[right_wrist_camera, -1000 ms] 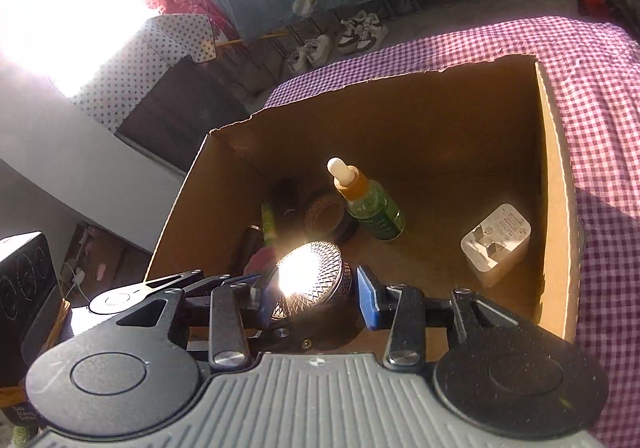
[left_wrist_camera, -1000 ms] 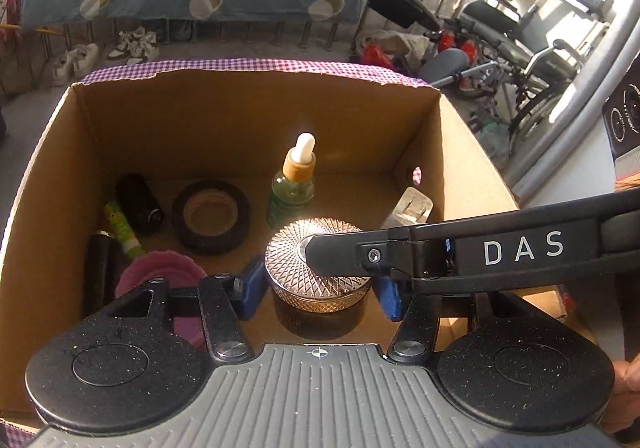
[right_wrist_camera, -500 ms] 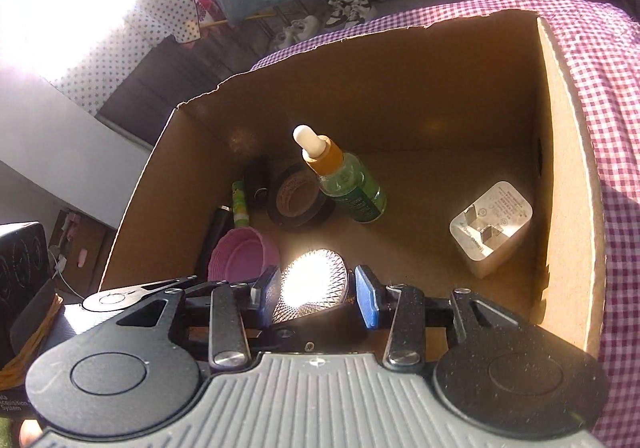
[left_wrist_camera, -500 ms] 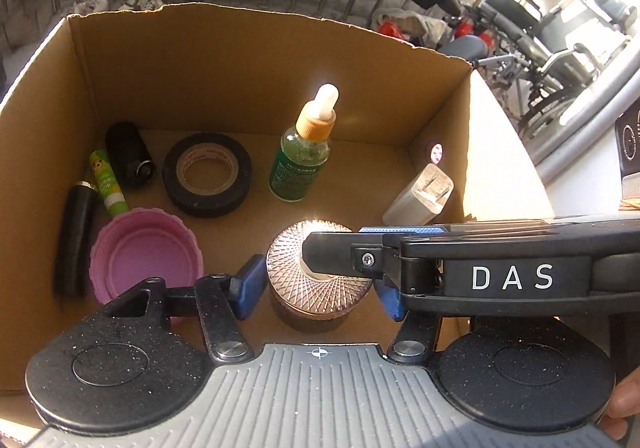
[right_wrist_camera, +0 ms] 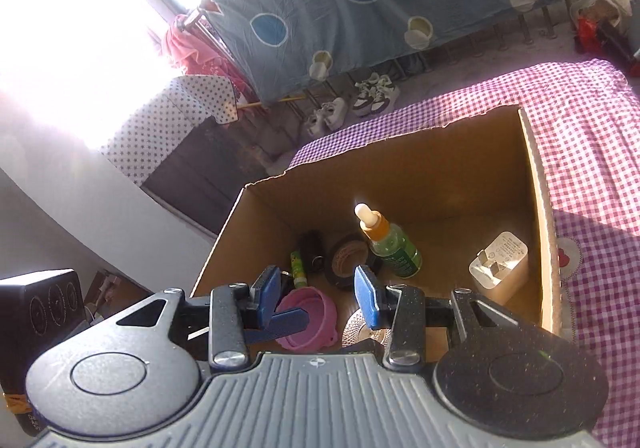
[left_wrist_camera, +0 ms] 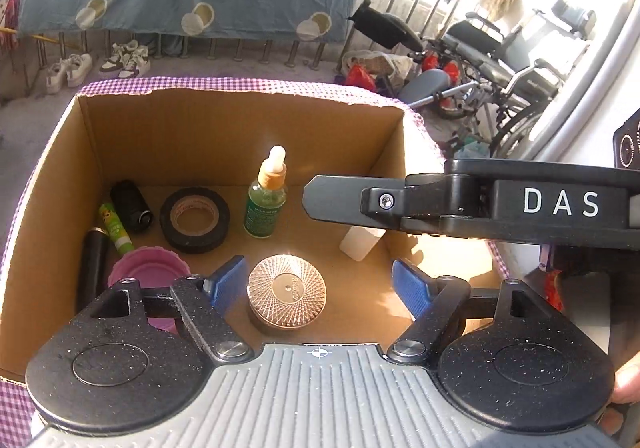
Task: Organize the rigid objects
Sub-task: 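Withdraw the open left tool from the box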
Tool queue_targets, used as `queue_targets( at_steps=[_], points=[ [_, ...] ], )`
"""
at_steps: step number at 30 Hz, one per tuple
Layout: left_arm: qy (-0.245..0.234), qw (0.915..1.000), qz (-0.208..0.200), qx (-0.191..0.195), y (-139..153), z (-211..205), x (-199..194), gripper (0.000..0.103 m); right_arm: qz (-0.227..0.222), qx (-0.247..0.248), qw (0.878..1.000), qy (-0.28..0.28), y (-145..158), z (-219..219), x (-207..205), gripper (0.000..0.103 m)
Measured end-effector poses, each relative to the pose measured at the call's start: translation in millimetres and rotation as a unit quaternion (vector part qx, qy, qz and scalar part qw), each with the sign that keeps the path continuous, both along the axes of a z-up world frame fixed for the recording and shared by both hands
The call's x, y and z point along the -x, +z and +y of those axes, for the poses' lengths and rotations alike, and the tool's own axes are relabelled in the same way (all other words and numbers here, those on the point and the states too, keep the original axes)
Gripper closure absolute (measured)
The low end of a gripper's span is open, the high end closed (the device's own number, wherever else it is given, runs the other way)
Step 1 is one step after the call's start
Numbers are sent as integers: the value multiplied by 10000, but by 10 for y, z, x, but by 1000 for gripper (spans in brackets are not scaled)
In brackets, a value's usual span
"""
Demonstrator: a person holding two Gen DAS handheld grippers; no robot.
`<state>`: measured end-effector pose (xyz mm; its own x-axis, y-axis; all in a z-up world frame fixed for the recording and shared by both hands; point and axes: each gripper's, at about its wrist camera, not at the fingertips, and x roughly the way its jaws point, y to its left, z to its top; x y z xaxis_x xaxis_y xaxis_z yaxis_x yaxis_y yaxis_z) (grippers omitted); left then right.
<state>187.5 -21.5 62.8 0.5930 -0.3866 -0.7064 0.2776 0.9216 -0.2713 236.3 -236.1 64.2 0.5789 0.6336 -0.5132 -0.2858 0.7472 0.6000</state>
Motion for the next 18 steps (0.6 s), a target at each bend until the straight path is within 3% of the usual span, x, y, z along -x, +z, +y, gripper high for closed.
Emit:
queue_targets(
  at_steps=[3,8,18],
  points=[
    [-161,9993,-298,-150,142,-35,212,12,-297,-389,9987,-139,177,-110,305,58],
    [-289,9971,-661,-244,264,21,584,3,-585,-905,9935,-369,274,-279,826,47],
    [-363,9954,-802,-370,250,172,1045,1,-246,-1200,9904,-645,3,-263,1436,43]
  ],
)
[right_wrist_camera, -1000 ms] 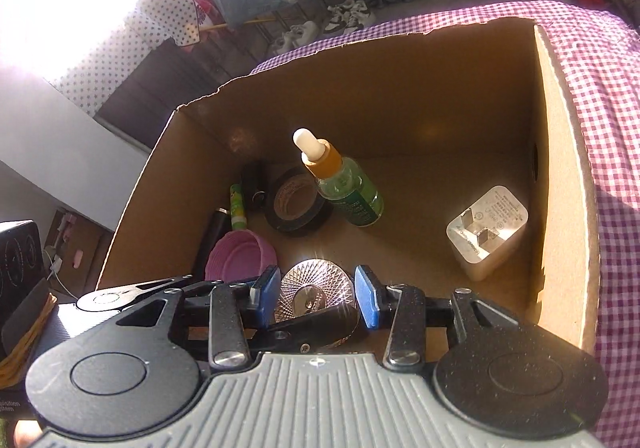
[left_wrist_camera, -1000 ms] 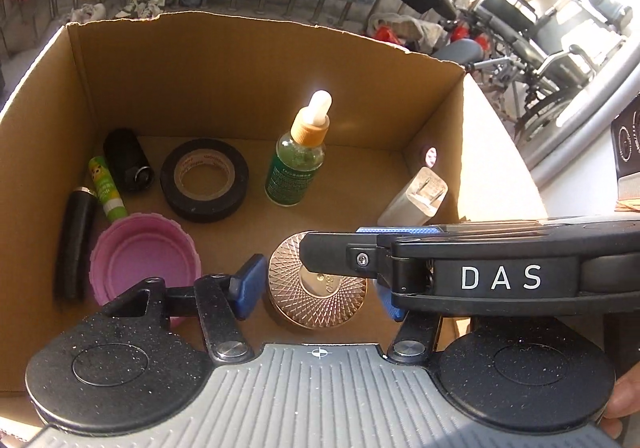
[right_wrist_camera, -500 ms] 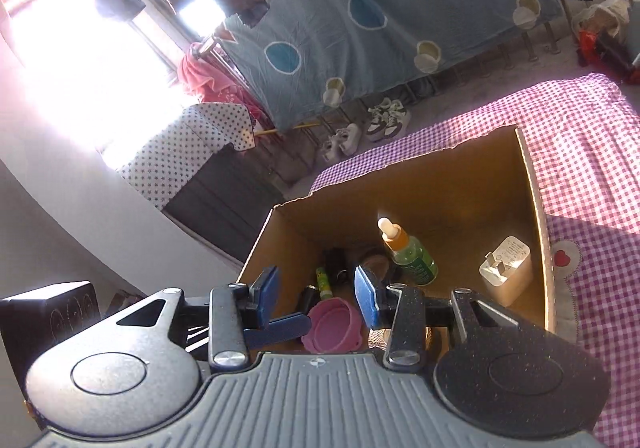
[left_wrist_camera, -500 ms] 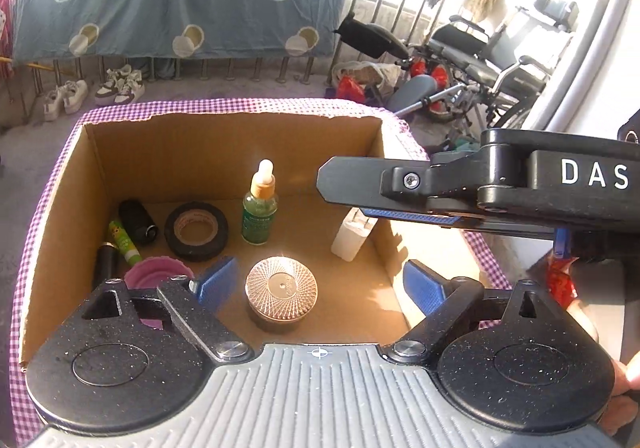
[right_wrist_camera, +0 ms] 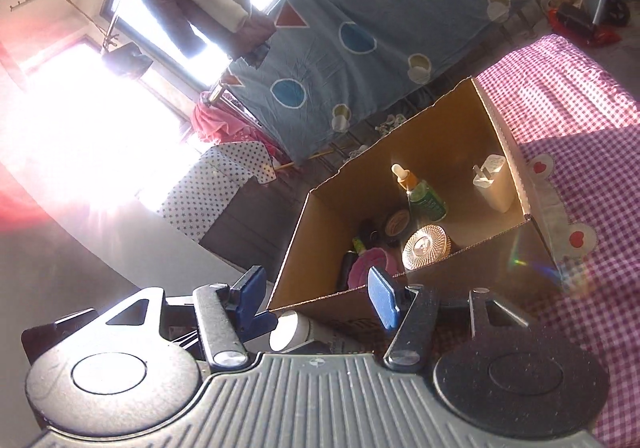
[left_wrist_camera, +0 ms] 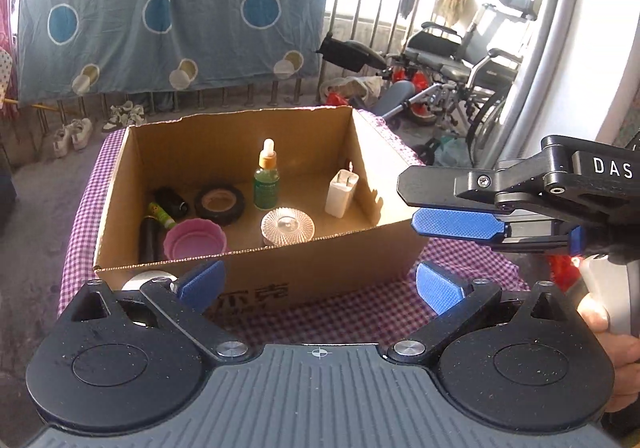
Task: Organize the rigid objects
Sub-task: 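Withdraw the open left tool from the box, then reach the left tool to the white plastic jar and close on it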
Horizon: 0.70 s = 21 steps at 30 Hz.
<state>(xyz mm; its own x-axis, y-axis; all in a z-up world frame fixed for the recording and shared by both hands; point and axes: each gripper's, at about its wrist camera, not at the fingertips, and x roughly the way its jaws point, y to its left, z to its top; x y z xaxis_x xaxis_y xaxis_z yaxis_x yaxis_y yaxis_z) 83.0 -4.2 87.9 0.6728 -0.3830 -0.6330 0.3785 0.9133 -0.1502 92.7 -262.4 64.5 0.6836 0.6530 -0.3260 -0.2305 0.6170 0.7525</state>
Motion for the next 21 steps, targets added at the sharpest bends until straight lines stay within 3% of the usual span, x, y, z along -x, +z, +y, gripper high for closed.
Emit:
queue_targets(
  at_steps=[21],
  points=[
    [502,9984,-275,-19,-157,467,365,1,224,245,9989,333,-56,373,140,43]
  ],
)
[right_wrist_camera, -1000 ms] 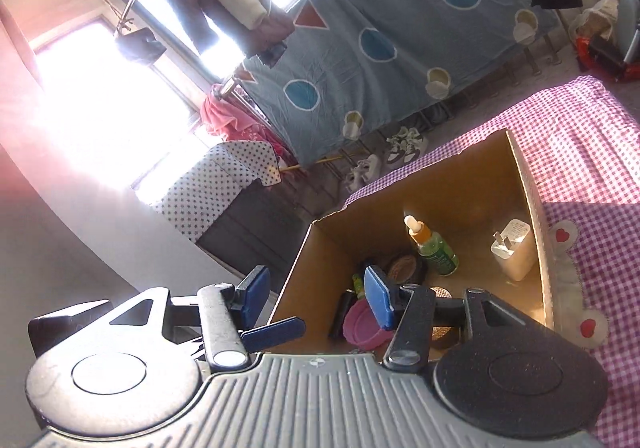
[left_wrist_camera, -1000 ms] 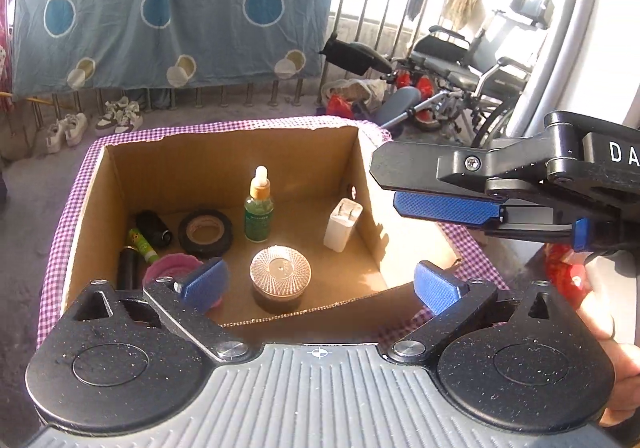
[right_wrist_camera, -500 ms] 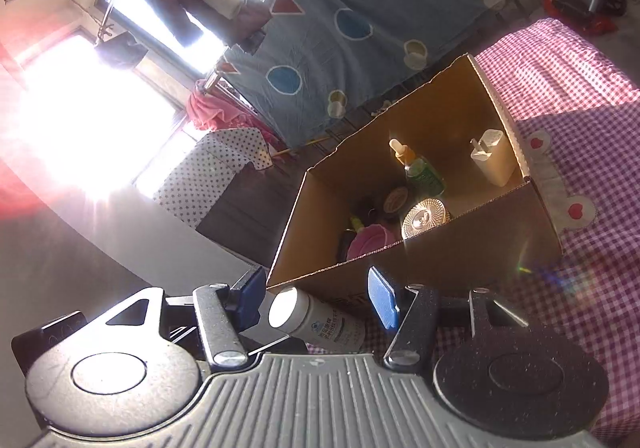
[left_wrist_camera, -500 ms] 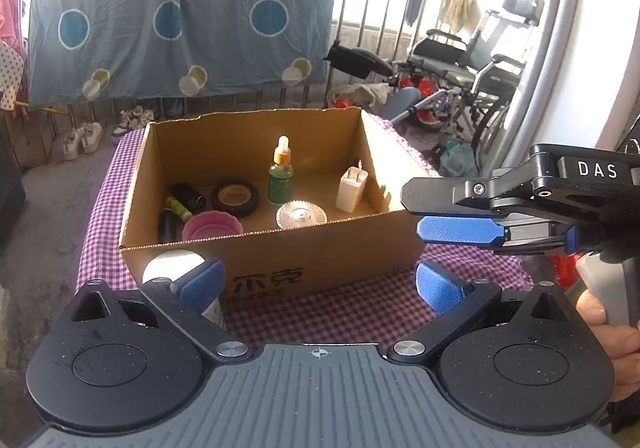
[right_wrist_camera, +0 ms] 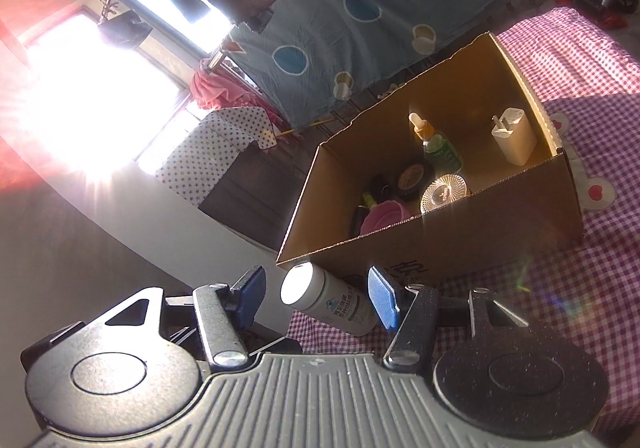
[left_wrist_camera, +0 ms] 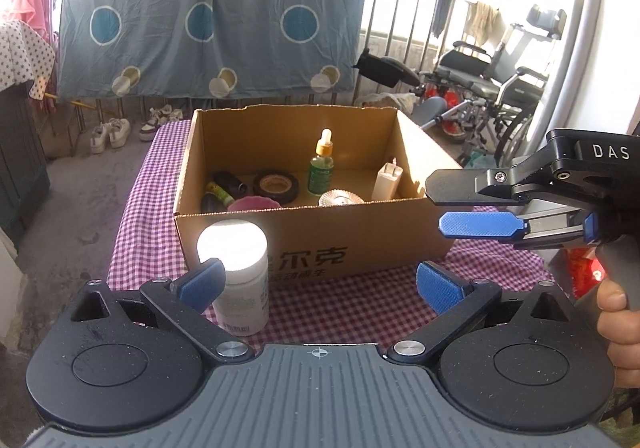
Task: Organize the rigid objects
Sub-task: 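Reach the left tool to the white plastic jar and close on it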
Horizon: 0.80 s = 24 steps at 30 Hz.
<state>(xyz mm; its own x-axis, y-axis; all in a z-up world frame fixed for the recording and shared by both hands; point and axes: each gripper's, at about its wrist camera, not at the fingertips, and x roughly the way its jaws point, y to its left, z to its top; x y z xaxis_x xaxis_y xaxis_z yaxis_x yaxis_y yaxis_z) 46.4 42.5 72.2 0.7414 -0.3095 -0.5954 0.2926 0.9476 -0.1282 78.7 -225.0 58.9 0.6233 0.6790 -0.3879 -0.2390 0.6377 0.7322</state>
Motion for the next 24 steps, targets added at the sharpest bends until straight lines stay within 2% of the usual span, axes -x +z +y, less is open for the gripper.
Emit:
queue_targets(
  at_steps=[15,24],
  points=[
    [201,9996,-75,-177,-338,219,-295,1,265,271,9986,377,-170,590,-395,43],
    [92,9988,-43,-475,-516,125,-474,12,368,517,9967,512,-295,879,-746,43]
  ],
)
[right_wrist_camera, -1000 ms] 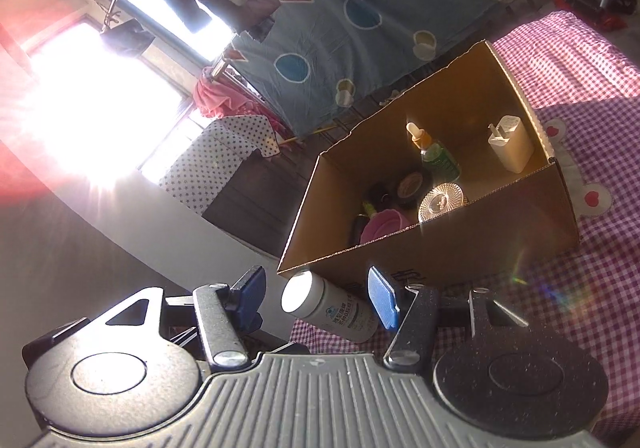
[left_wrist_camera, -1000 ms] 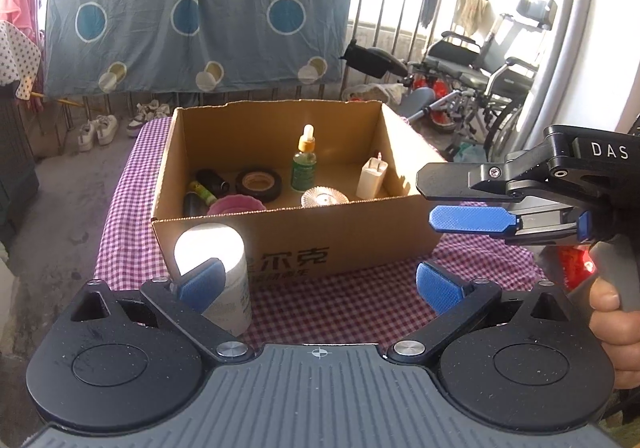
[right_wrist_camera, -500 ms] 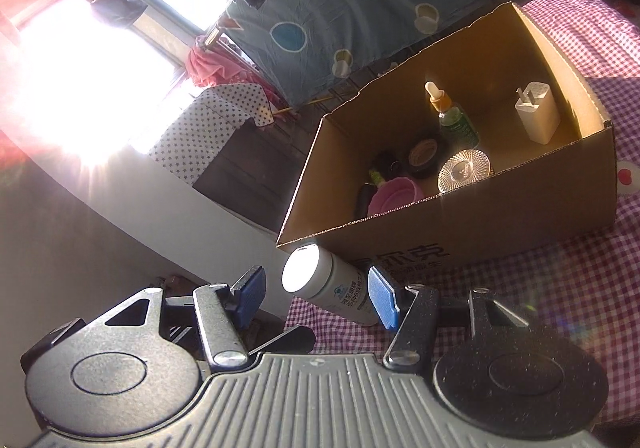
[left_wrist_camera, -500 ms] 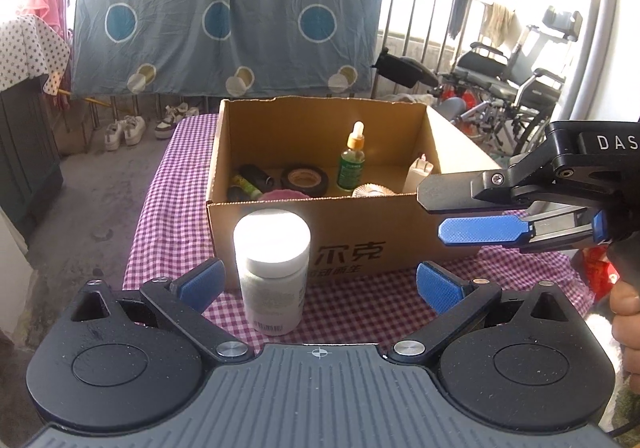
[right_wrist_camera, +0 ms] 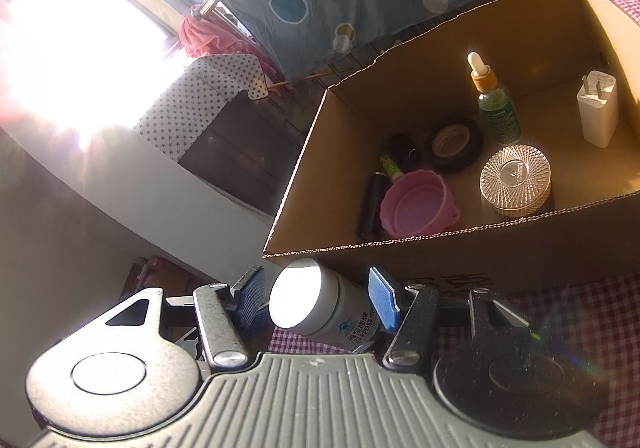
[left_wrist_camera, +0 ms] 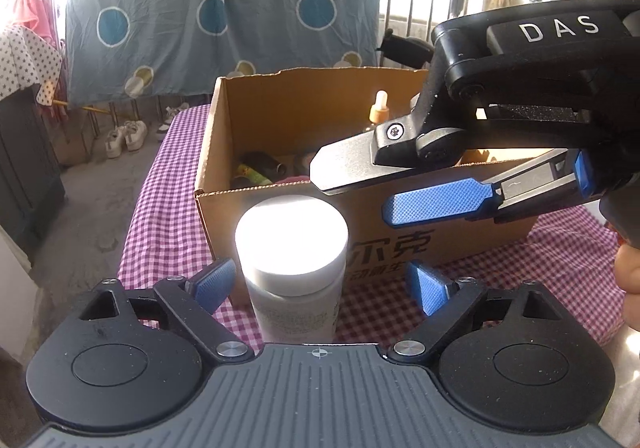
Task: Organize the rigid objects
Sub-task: 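Reach the left tool to the white plastic jar and close on it, then lift the white jar into the box and open the left tool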
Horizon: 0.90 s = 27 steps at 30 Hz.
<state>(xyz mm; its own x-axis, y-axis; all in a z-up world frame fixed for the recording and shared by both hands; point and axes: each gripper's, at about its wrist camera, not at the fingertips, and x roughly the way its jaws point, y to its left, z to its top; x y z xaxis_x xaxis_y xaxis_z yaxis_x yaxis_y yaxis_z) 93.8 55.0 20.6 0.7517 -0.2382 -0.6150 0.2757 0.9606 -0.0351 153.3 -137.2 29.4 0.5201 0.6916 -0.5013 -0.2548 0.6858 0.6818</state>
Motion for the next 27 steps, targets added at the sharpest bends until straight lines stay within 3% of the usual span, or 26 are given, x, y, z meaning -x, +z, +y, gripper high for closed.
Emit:
queue_targets(
  at_steps=[3,14,16,27],
  points=[
    [3,10000,33,-50,-27,-24,-32,23,40,70,9999,69,-44,65,-79,43],
    [112,9999,85,-66,-63,-3,-99,41,194,48,9995,257,-181,134,-211,50],
    [127,9998,78,-102,-89,4,-122,50,210,32,9994,265,-191,135,-214,52],
    [37,10000,61,-32,-76,4,-77,51,197,-18,9995,230,-187,121,-149,55]
  ],
)
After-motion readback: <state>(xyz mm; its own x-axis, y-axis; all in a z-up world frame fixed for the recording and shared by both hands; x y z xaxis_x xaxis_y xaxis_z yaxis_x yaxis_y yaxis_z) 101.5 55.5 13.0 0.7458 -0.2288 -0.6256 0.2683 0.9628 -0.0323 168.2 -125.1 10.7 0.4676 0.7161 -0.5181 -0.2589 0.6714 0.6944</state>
